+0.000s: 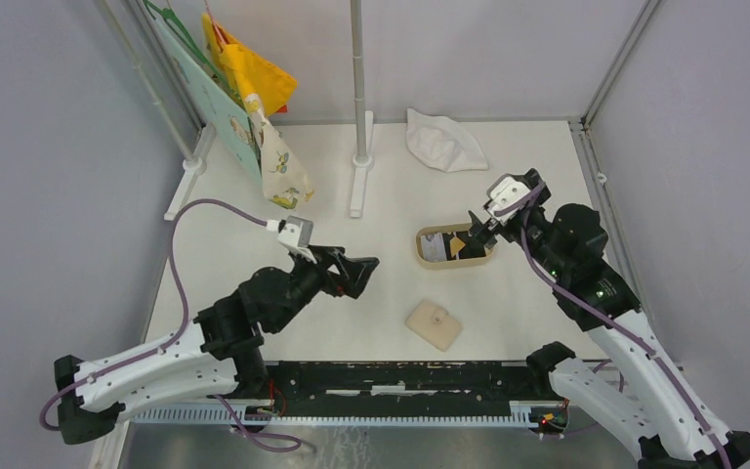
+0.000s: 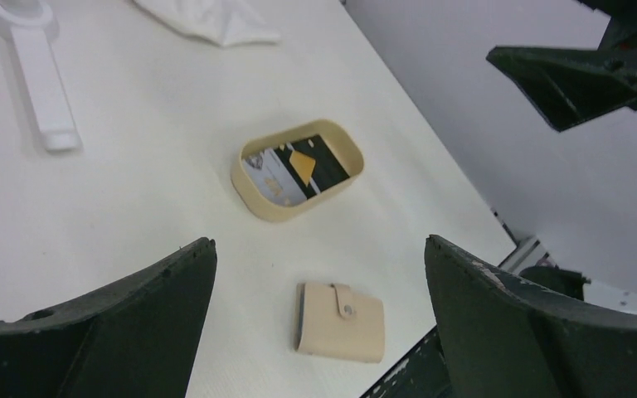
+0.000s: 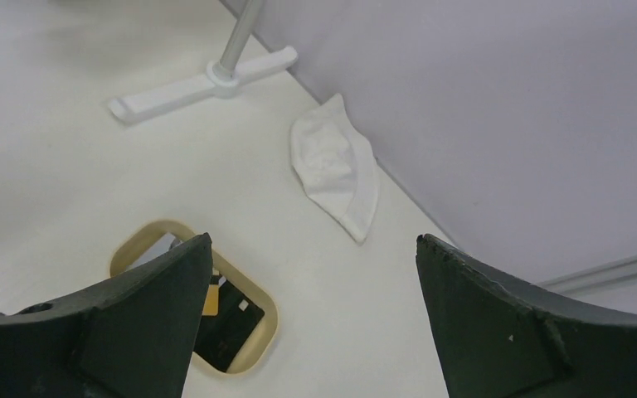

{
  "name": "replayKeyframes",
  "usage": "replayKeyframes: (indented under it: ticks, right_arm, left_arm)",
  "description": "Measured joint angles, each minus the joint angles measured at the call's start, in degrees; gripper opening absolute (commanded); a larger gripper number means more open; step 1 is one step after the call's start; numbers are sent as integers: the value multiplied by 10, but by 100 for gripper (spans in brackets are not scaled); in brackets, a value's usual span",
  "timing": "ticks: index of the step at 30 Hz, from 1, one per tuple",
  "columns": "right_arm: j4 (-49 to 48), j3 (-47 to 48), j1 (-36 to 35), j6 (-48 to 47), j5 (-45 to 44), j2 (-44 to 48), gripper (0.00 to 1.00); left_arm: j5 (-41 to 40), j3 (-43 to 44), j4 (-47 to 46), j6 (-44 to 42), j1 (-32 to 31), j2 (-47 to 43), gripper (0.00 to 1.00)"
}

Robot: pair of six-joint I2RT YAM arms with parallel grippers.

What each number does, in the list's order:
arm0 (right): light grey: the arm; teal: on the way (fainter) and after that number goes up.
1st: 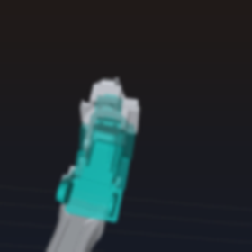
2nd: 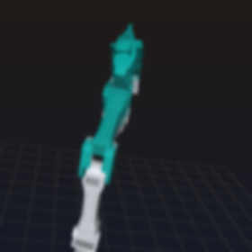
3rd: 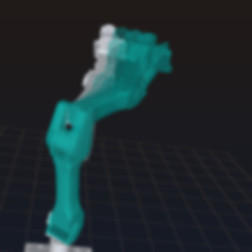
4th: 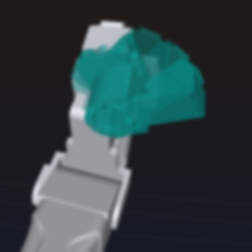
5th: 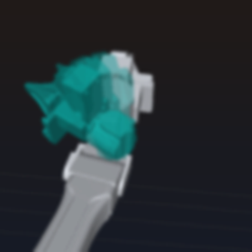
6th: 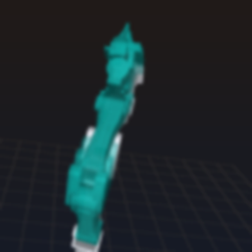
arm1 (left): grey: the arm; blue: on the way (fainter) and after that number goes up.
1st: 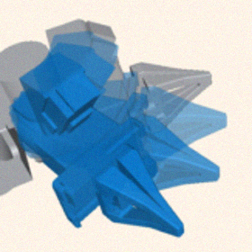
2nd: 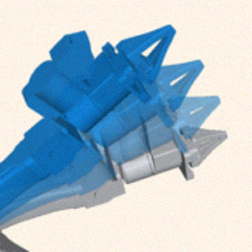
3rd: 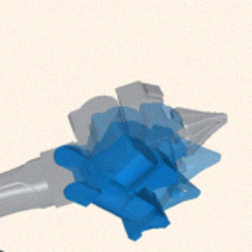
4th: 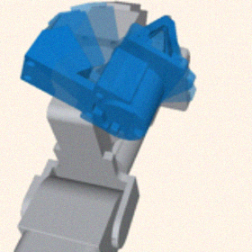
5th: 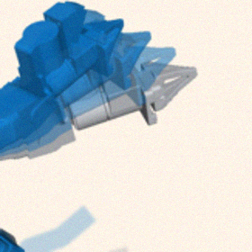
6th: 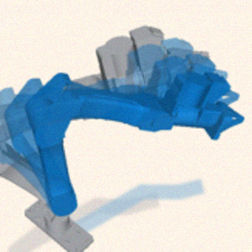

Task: Put the credit cards into the card holder
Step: Reset both arms

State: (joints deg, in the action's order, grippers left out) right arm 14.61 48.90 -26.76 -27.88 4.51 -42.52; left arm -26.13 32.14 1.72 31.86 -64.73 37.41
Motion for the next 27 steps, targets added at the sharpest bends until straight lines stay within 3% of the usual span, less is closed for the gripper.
replayKeyframes:
  ticks: [7, 15, 27]
  right_arm:
    - [-8, 14, 14, 51, 51, 28, 98]
    - [-9, -8, 22, 117, 62, 52, 98]
    - [-9, -10, 31, 127, 85, 59, 98]
  left_arm:
    - [-10, 85, 52, -31, 14, -17, 100]
    - [16, 88, 101, -32, 14, -31, 100]
    - [27, 88, 126, -37, 14, -44, 100]
